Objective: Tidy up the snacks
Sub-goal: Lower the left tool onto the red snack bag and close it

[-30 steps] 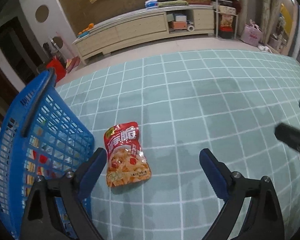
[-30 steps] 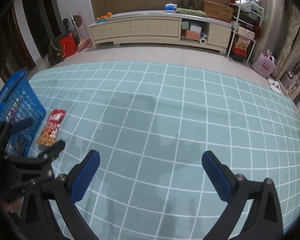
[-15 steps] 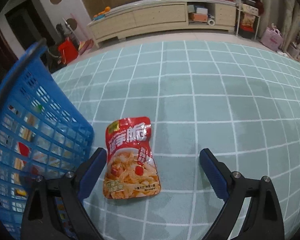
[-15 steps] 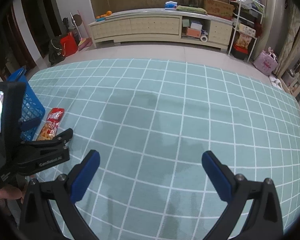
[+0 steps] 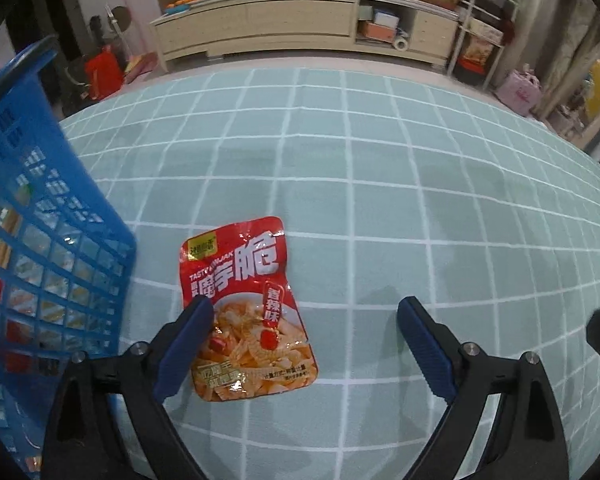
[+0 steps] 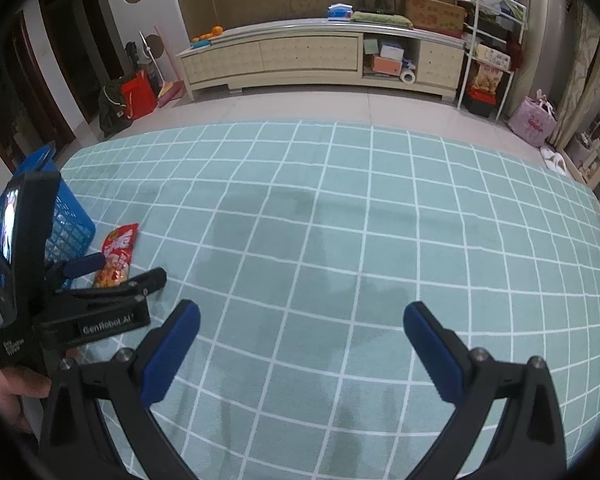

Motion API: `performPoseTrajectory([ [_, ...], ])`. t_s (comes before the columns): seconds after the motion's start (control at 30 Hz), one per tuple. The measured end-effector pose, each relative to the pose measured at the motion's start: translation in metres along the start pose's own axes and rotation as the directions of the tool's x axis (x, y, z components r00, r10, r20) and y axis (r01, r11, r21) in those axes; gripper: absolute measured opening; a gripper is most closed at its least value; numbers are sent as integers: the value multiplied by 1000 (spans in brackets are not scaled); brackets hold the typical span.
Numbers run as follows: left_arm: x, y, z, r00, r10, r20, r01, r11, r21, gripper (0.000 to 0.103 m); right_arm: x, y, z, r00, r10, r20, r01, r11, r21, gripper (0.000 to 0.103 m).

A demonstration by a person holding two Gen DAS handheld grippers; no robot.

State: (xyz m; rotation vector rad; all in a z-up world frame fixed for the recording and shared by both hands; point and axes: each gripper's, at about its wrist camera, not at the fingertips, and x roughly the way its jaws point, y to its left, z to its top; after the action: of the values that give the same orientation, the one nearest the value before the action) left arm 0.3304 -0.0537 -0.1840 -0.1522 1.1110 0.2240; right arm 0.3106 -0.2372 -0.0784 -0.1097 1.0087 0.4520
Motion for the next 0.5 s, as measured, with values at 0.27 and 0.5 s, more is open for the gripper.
performPoseTrajectory([
  [0.27,-2,-3,2,995,-103,-9,103,995,-3,92,1,-1,0,1000,1,-2,-1,1000,6,103],
  [0.5,2,16,8,996,-80,-29,78,994,-80,92,1,-1,0,1000,0,-4,0,1000,7,103],
])
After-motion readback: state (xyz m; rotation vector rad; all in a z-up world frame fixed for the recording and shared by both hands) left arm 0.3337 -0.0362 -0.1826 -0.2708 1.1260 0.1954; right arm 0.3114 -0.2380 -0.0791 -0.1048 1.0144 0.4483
